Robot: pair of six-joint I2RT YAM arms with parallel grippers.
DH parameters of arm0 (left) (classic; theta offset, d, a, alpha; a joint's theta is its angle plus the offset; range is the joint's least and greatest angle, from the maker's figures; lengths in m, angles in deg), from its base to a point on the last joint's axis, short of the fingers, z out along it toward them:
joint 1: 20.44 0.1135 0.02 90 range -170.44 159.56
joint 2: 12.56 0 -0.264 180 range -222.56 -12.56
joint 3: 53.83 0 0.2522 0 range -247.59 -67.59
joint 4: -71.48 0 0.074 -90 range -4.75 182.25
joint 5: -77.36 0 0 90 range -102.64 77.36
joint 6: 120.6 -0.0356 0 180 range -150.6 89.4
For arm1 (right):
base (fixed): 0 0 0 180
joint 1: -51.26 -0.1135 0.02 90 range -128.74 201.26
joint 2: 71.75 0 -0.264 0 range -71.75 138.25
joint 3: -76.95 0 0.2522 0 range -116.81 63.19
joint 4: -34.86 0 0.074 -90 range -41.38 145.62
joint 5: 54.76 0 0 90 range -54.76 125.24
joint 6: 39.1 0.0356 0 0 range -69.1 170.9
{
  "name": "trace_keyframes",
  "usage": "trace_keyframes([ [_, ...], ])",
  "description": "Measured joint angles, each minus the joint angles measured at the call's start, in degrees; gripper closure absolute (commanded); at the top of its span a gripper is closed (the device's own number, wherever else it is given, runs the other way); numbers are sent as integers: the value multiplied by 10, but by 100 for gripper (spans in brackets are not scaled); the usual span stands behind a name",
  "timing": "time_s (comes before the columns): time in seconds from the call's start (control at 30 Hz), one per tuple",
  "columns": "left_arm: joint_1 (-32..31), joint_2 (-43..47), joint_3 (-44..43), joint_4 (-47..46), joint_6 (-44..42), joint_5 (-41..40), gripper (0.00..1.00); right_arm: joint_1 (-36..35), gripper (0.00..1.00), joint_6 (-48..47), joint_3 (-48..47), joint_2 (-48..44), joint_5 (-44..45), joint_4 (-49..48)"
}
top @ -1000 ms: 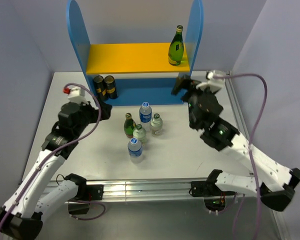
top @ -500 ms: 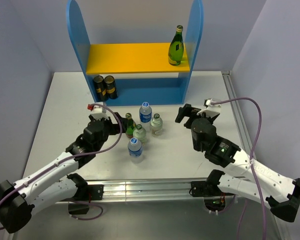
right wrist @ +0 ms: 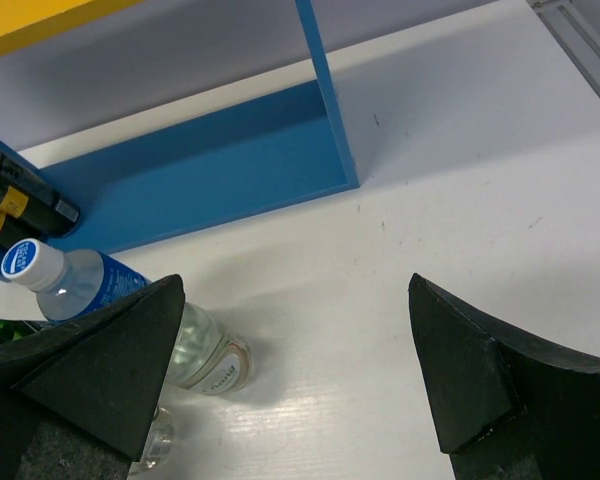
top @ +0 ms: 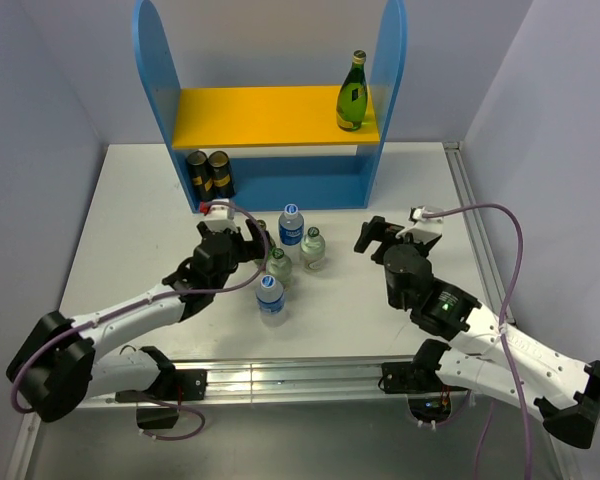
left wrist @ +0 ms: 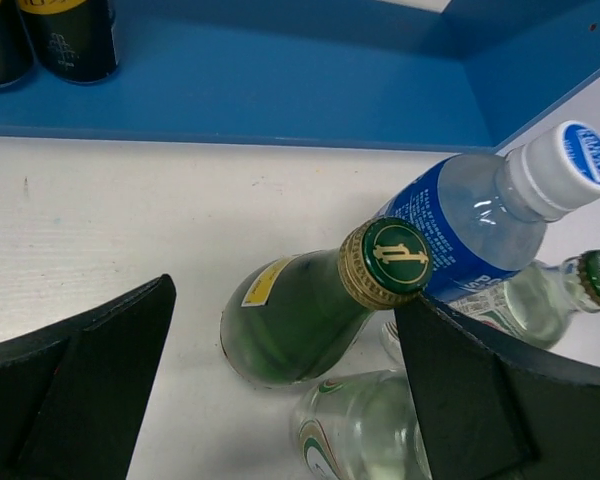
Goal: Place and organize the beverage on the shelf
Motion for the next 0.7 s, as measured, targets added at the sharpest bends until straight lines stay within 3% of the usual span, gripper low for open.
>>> trace_keyframes([
  [0.3,-11,-93,-26,-52,-21,-30,3,0,0,-2,21,-8,3,-3],
  [0.4,-12,-121,-45,-73,-32,-42,10,0,0,-2,28,-12,3,-5],
  [0.5,-13,-140,-57,-90,-40,-51,39,0,0,-2,31,-14,2,-7],
  [0.63,-15,-154,-70,-105,-64,-73,100,0,0,-2,35,-17,1,-12],
  [0.7,-14,-158,-74,-108,-61,-73,100,0,0,-2,36,-19,0,-15],
])
